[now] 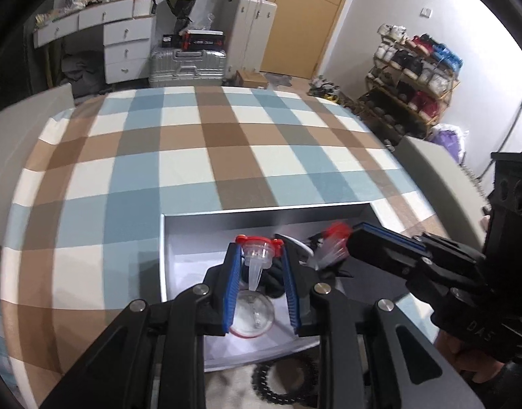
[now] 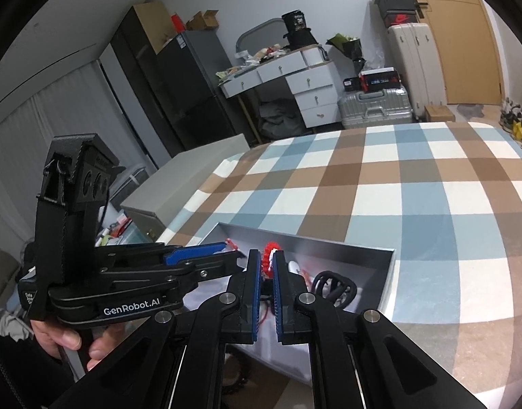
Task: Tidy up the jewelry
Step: 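Open both tools to drop the items into the silver box, then lift both tools out of the silver box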
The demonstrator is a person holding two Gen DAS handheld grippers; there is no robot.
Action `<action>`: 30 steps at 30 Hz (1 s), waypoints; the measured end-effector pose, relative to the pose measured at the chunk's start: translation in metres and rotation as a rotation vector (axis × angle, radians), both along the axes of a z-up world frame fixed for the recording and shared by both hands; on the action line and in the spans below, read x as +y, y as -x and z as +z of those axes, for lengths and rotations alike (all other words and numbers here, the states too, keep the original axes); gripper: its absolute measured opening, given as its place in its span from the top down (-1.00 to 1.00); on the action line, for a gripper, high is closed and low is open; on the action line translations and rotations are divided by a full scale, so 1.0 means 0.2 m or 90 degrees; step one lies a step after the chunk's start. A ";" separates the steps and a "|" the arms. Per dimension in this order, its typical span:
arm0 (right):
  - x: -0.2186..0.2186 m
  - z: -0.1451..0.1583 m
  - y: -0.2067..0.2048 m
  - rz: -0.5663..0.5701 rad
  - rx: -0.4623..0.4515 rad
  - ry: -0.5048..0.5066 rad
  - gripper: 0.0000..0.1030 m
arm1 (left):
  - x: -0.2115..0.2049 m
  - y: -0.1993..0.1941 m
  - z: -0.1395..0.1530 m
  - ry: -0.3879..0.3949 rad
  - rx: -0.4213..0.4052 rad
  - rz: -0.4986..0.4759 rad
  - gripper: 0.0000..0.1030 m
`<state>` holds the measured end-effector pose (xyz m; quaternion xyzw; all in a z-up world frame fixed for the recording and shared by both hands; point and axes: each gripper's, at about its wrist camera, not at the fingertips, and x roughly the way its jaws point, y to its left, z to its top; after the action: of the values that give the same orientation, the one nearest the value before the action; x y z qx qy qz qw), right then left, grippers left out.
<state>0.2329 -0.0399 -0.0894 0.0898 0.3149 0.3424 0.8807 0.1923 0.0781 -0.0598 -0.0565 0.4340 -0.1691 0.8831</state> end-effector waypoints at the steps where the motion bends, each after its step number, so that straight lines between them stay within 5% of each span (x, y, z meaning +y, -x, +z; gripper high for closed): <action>1: -0.01 0.01 0.01 -0.003 -0.003 -0.006 0.82 | 0.00 0.00 0.00 0.002 0.004 -0.006 0.62; 4: -0.06 0.03 0.02 -0.022 -0.005 -0.023 0.67 | -0.02 0.04 0.02 -0.007 0.004 -0.013 0.54; 7: -0.13 0.06 0.07 -0.044 -0.010 -0.038 0.60 | -0.01 0.08 0.05 -0.013 -0.018 0.000 -0.13; 8: -0.14 0.08 0.09 -0.048 -0.015 -0.038 0.44 | -0.01 0.09 0.06 -0.010 -0.025 0.004 -0.31; 11: -0.17 0.11 0.16 -0.061 -0.032 -0.039 0.11 | -0.01 0.13 0.10 -0.002 -0.042 0.011 -0.31; 17: -0.22 0.18 0.30 -0.076 -0.055 -0.040 0.08 | -0.04 0.22 0.16 -0.025 -0.077 0.016 -0.32; 30: -0.33 0.21 0.62 -0.099 -0.085 -0.044 -0.42 | -0.08 0.45 0.15 -0.039 -0.077 0.020 -0.35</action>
<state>0.1084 -0.1064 -0.0468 0.1213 0.2353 0.2890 0.9200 0.1017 0.0622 -0.0304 -0.0261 0.3836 -0.1453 0.9116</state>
